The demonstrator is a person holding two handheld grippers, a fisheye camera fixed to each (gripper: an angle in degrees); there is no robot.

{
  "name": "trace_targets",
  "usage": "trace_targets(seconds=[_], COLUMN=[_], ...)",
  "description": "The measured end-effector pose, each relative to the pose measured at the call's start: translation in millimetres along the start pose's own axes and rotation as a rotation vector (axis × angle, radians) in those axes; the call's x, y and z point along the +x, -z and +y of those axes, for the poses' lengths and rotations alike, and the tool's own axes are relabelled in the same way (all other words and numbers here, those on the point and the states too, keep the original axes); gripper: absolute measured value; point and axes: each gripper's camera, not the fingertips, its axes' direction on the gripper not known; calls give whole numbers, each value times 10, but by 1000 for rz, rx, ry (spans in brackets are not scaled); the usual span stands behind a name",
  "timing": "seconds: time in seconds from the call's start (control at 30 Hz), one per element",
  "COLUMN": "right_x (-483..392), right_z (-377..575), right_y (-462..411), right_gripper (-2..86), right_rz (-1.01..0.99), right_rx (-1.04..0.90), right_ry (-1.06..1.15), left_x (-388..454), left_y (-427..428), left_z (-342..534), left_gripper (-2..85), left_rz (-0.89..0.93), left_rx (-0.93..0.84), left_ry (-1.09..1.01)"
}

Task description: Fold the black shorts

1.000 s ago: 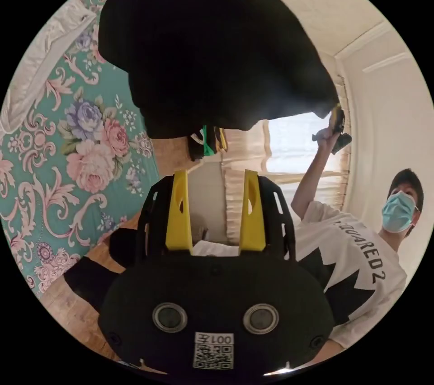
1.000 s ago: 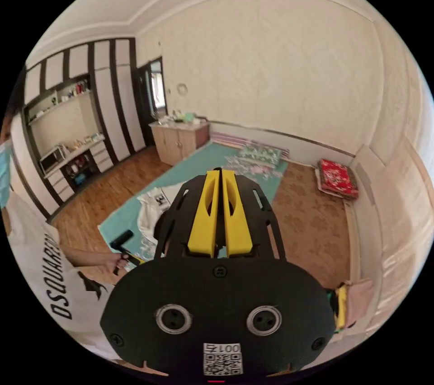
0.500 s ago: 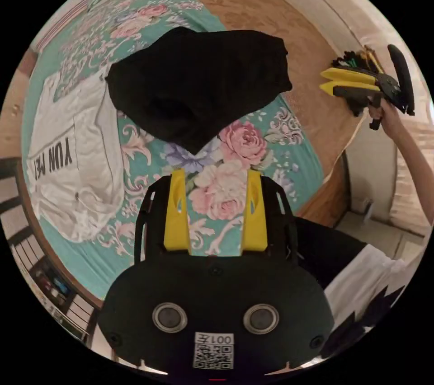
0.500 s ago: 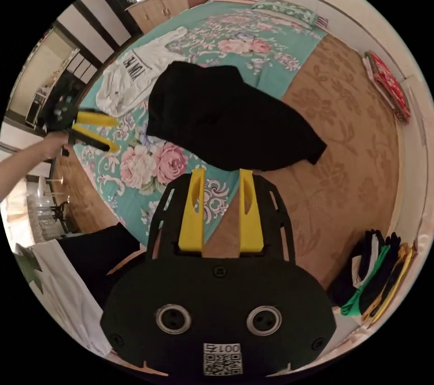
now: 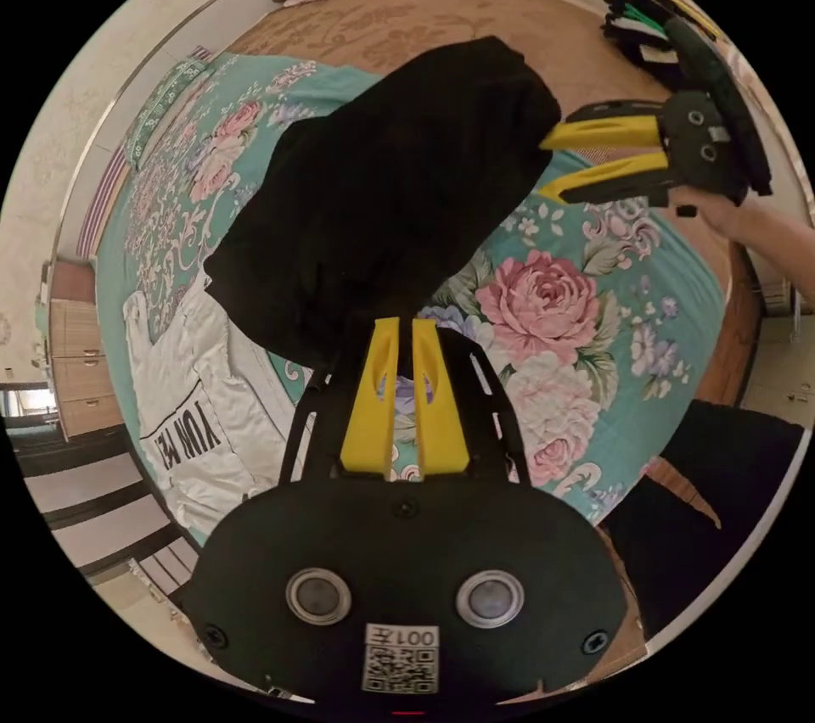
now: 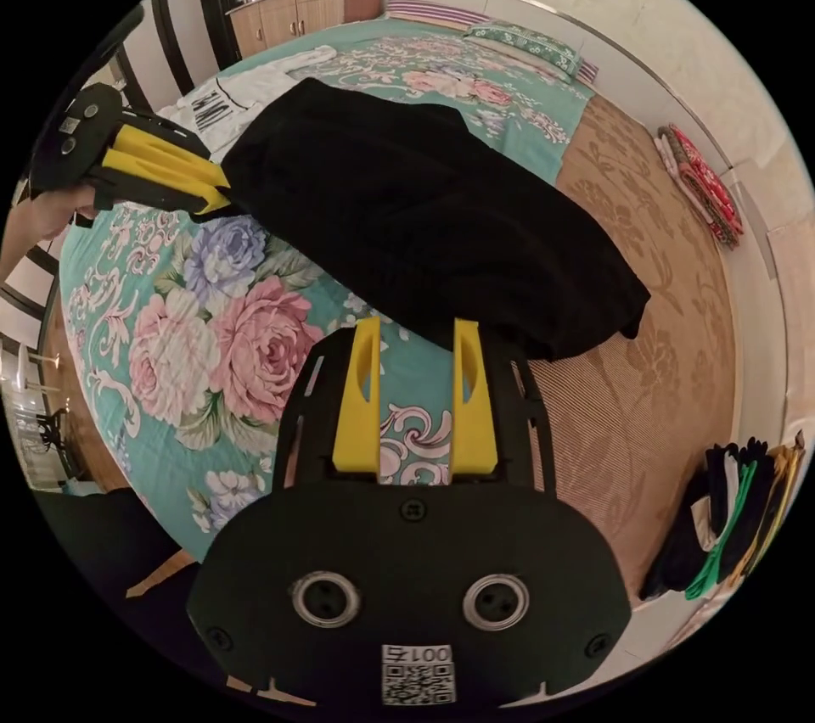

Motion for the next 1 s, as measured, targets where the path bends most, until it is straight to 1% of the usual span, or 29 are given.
trace_targets(seconds=[0.13,0.23,0.37,0.43,0.53,0.63,0.7,0.77,0.83,0.9,0.93,0.97,1.0], right_x=[-31,-32,125,181,273,455,554,573,582,576,582,601,626], right_z=[95,172,308,369,478,704,826,863,865,865,862,854,844], right_y=[27,20,-59,-3,190,709,1191,1512,1794,2109,2172,2274,2342], right_gripper=[122,104,72,57,35,27,24,23,21,21,21,20,20], right_rz=[1,73,58,63,133,48,-12,-22,-52,-49,-34,10,62], right_rx=[28,61,89,135,193,285,299,302,296,287,279,266,260], right_ry=[-22,-65,-127,-131,-165,-239,-281,-270,-252,-235,-239,-242,-247], left_x=[-105,-143,-174,-131,-97,-119,-115,8,127,256,326,390,428], left_y=[460,806,1276,1421,1586,1645,1638,1615,1597,1543,1514,1530,1557], left_z=[-159,-247,-298,-330,-357,-342,-320,-305,-301,-341,-385,-418,-429], left_gripper=[-11,-9,-8,-9,-8,-4,4,36,64,114,141,166,177], left_rz=[140,196,338,333,300,219,304,445,432,364,372,468,526], left_rx=[110,187,315,317,291,229,243,281,307,282,259,283,312], left_ry=[-9,-32,-40,-72,-88,-45,2,34,115,188,236,266,278])
